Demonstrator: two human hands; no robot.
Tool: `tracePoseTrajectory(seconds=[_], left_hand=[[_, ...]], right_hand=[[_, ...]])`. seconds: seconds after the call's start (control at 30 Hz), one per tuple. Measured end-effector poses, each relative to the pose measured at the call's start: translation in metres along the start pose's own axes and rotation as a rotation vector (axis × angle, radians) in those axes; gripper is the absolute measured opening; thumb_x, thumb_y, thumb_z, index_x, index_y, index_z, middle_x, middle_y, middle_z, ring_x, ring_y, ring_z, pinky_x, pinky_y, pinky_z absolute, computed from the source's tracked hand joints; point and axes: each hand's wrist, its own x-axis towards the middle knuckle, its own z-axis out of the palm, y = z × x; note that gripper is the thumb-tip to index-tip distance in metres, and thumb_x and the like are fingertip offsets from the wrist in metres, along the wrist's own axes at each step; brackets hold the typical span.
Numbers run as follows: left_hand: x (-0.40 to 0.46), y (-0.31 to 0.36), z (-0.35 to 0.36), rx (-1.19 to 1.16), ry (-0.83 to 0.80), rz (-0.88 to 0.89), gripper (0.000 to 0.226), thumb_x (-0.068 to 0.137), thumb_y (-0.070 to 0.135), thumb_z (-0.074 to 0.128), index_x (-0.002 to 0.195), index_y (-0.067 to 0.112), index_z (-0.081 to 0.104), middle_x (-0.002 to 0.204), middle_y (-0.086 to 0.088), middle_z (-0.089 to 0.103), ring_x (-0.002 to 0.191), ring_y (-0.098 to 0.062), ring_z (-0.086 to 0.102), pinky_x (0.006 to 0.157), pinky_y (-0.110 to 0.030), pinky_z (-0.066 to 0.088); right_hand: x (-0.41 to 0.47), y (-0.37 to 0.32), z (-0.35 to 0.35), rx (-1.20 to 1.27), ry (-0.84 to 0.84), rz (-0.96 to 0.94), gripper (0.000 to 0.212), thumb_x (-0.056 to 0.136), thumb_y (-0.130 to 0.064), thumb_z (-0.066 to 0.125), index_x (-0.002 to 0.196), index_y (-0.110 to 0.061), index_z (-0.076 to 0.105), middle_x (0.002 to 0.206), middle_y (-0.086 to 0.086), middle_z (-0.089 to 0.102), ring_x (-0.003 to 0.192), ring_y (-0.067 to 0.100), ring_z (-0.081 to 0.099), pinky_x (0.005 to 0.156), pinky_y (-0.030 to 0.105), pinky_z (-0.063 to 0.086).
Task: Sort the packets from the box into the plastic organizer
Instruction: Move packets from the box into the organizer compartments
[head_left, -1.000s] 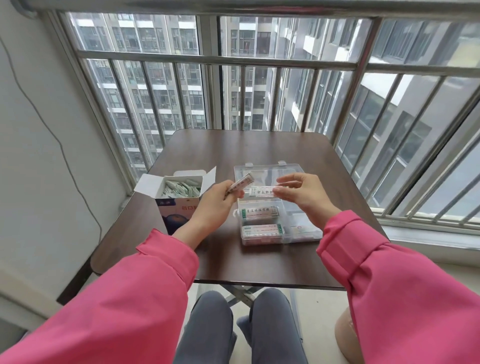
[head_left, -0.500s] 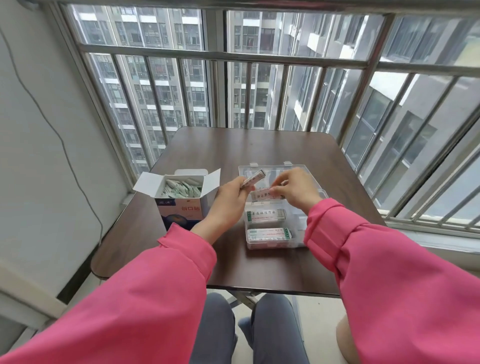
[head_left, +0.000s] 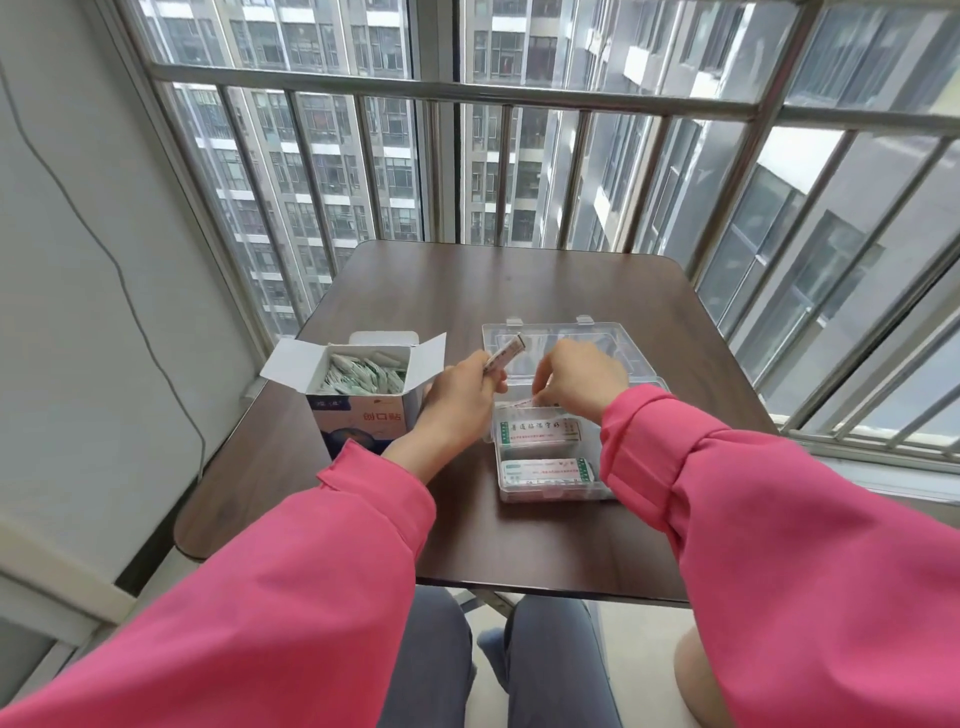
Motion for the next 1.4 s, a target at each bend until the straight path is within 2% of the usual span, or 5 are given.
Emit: tracePoseTrajectory(seconds=[0.77,0.97,1.13,1.27,1.4], left_hand=[[-0.005,-0.007,0.007,0.097,-0.024,0.023,0.019,0.097,0.026,0.040,0.094,0.017,0.055,0.100,-0.011,0.069,0.098,-0.039,0.060,0.086,-0.046,0.047],[-0.005,-0.004,0.006,0.085,0.000,0.029,0.020,0.098,0.025,0.038,0.094,0.017,0.056,0.101,-0.008,0.070,0.099,-0.036,0.060,0.088,-0.046,0.047],[-0.005,-0.003,0.005,0.055,-0.008,0.026,0.020,0.098,0.026,0.040,0.096,0.016,0.058,0.100,-0.005,0.070,0.094,-0.029,0.061,0.086,-0.039,0.048],[-0.011,0.004,-0.003,-0.119,-0.003,0.092,0.017,0.098,0.022,0.047,0.086,0.017,0.058,0.076,0.005,0.069,0.057,-0.004,0.054,0.059,-0.020,0.041],[-0.018,0.014,-0.006,-0.228,-0.143,0.160,0.008,0.092,0.019,0.059,0.087,0.016,0.064,0.066,0.008,0.067,0.049,0.008,0.051,0.054,-0.013,0.035]], right_hand=[[-0.012,-0.002,-0.003,-0.010,-0.171,-0.156,0.026,0.093,-0.009,0.044,0.104,-0.004,0.068,0.106,0.013,0.068,0.096,0.028,0.063,0.080,0.031,0.047],[-0.018,-0.003,-0.004,-0.041,-0.193,-0.138,0.044,0.097,-0.022,0.043,0.057,-0.006,0.045,0.059,0.006,0.049,0.060,0.023,0.048,0.049,0.026,0.033],[-0.022,-0.004,-0.008,0.016,-0.195,-0.138,0.049,0.101,-0.031,0.038,0.065,-0.001,0.054,0.066,0.011,0.056,0.064,0.022,0.049,0.053,0.028,0.033],[-0.023,0.010,-0.016,0.433,-0.065,-0.209,0.021,0.089,-0.012,0.059,0.109,-0.007,0.063,0.105,0.012,0.069,0.089,0.018,0.064,0.075,0.028,0.050],[-0.034,0.016,-0.020,0.906,0.012,-0.199,0.014,0.081,-0.012,0.071,0.092,-0.012,0.061,0.080,0.003,0.067,0.067,0.006,0.063,0.055,0.016,0.048]])
